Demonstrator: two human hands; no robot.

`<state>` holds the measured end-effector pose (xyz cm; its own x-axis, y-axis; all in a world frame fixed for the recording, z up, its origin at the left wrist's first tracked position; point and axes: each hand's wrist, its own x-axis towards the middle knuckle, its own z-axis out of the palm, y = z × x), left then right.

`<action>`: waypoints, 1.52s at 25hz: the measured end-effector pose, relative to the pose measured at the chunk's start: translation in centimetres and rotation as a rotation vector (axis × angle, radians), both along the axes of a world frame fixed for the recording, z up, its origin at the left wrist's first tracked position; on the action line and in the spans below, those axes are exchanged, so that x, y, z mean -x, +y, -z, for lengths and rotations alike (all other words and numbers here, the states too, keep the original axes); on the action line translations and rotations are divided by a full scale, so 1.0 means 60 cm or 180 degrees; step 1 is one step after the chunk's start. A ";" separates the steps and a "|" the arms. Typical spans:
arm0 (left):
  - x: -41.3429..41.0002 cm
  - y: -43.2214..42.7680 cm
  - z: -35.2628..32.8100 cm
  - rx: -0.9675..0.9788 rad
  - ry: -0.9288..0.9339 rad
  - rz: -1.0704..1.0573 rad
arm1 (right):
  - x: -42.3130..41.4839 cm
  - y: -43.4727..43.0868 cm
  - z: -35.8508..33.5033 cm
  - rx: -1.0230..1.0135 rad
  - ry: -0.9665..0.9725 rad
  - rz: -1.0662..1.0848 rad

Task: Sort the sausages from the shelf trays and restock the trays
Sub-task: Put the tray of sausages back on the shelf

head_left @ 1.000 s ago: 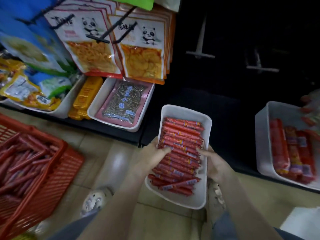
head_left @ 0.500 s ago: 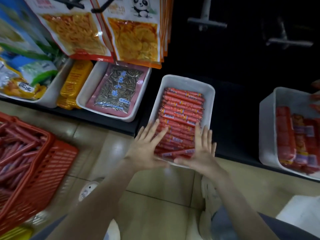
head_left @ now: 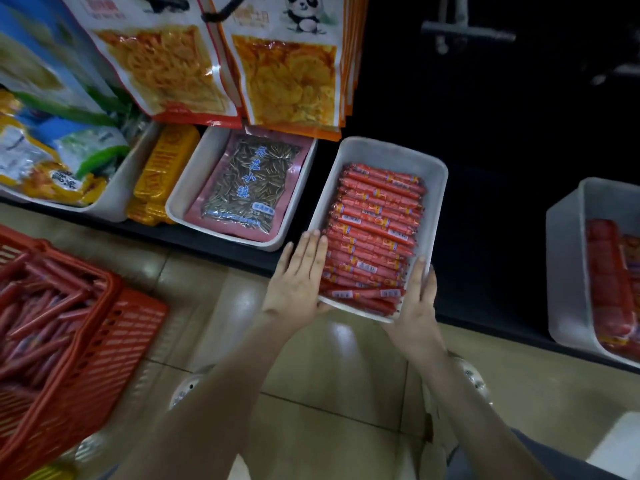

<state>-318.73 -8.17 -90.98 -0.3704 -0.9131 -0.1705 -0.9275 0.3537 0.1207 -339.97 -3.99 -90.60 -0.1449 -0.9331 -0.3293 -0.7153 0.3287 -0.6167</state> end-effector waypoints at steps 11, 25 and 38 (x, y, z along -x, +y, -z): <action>0.133 0.006 -0.110 -0.0274 0.0217 -0.0603 | 0.060 -0.072 -0.136 -0.0140 0.1132 -0.1118; 0.423 0.299 -0.509 0.0038 0.2025 0.0195 | 0.329 0.291 -0.525 0.1066 0.1171 0.0180; 0.673 0.318 -0.341 -0.0557 0.1365 0.0995 | 0.640 0.384 -0.385 -0.0363 0.1658 0.0641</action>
